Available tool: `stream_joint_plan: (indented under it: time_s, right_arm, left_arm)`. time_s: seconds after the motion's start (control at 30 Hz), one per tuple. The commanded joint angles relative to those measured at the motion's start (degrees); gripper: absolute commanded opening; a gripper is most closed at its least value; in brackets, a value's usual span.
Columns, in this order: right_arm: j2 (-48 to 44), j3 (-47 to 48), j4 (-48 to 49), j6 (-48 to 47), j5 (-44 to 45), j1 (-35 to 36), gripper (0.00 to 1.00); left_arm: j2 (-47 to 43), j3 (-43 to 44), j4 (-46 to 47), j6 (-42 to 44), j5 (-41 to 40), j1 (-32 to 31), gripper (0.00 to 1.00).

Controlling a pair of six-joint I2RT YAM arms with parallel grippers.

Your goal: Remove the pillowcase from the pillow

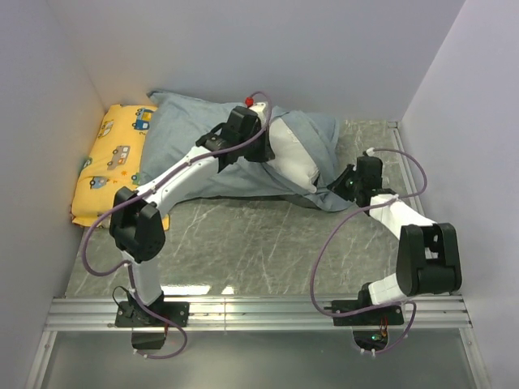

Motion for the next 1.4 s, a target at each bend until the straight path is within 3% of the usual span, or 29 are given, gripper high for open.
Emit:
stream_joint_plan:
  time_s: [0.0, 0.13, 0.23, 0.4, 0.53, 0.67, 0.83, 0.97, 1.2, 1.37]
  right_arm:
    - [2.7, 1.2, -1.1, -3.0, 6.9, 1.5, 0.17]
    - [3.7, 3.5, -1.6, -5.0, 12.7, 9.9, 0.22]
    - [6.1, 4.8, -2.3, -4.5, 17.1, 14.8, 0.26]
    - [10.7, 6.4, -3.3, -3.4, 19.1, 14.6, 0.31]
    - [10.8, 7.3, -3.3, -2.5, 19.0, 14.7, 0.46]
    - [12.3, 9.6, -4.1, -3.0, 18.3, 14.8, 0.52]
    - [7.4, 6.6, -0.7, -3.0, 13.3, 15.4, 0.66]
    - [0.8, 5.6, -1.8, -4.3, 11.7, 15.5, 0.72]
    - [-8.1, 8.0, -9.1, -4.7, 12.7, 15.3, 0.75]
    - [-10.4, 6.5, -11.4, -5.1, 14.6, 13.8, 0.77]
  left_arm:
    - [-8.6, -2.0, 2.4, -0.4, 8.7, 3.0, 0.0]
    - [-12.3, -7.9, 11.3, -5.5, 16.3, 2.7, 0.0]
    - [-13.3, -8.1, 13.0, -8.2, 18.6, 2.6, 0.0]
    - [-15.9, -3.8, 11.2, -9.2, 20.1, 2.7, 0.0]
    - [-18.1, -0.5, 8.3, -9.3, 21.0, 2.7, 0.0]
    - [-20.7, -1.2, 9.0, -10.3, 19.6, 3.5, 0.0]
    - [-19.5, -1.2, 6.9, -9.9, 21.0, 3.8, 0.0]
    - [-21.5, -8.4, 8.7, -10.3, 19.5, 3.7, 0.01]
    - [-25.4, -28.3, 15.6, -12.4, 20.8, 3.1, 0.0]
    - [-26.5, -33.8, 18.1, -12.7, 20.0, 2.0, 0.01]
